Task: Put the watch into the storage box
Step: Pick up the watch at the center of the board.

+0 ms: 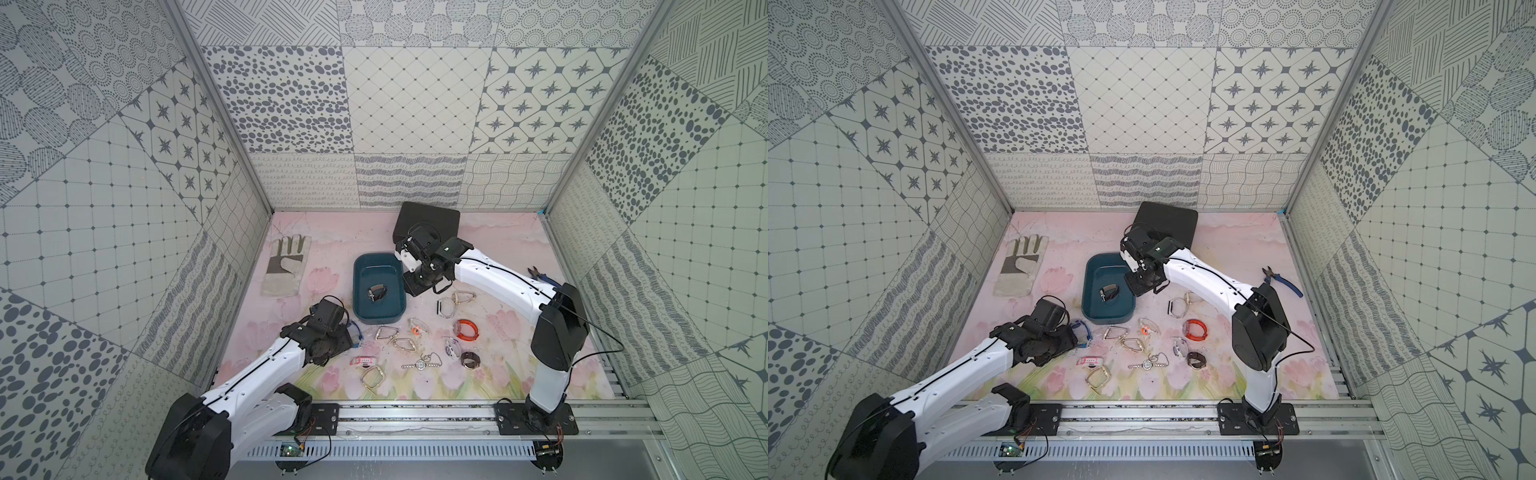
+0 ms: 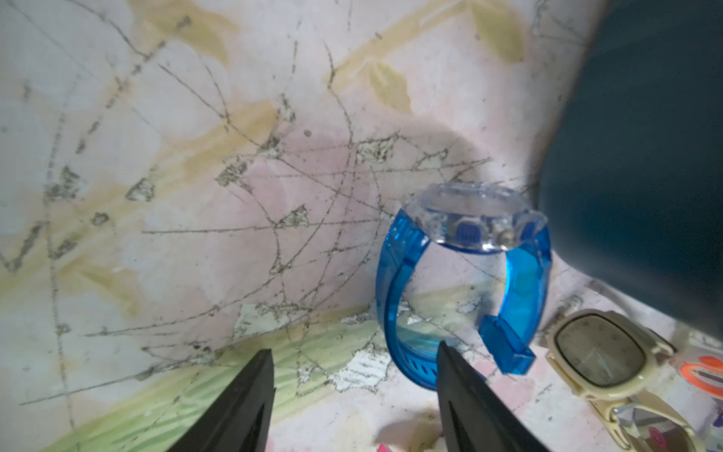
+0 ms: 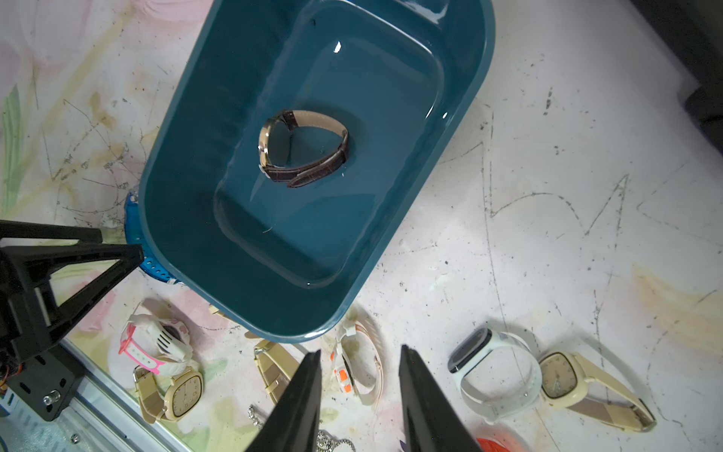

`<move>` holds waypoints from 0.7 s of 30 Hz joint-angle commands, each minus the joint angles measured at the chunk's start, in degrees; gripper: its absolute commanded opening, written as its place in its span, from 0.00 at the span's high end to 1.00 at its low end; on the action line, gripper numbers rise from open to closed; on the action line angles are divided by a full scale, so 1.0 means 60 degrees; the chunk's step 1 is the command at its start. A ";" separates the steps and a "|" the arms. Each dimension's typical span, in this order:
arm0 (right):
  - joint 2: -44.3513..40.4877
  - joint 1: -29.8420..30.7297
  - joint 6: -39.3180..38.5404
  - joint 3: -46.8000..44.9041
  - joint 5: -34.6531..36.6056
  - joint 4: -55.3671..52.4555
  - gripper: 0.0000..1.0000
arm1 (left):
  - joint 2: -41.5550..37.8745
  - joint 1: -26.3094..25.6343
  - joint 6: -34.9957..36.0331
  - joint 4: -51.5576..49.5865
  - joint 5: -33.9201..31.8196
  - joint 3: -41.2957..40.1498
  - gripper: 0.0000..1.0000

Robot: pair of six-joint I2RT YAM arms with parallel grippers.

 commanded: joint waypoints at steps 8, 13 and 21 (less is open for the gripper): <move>-0.0778 -0.0048 0.0049 -0.0778 -0.0034 0.0934 0.62 | 0.1278 0.0026 0.0801 0.0629 -0.0187 0.0520 0.34; -0.0943 -0.0040 0.0043 -0.1249 -0.0266 0.1325 0.63 | 0.2162 0.0224 0.1147 0.0951 -0.0014 0.0823 0.57; -0.1287 -0.0039 -0.0054 -0.1653 -0.0231 0.1423 0.63 | 0.2434 0.0245 0.1521 0.0677 0.0323 0.1136 1.00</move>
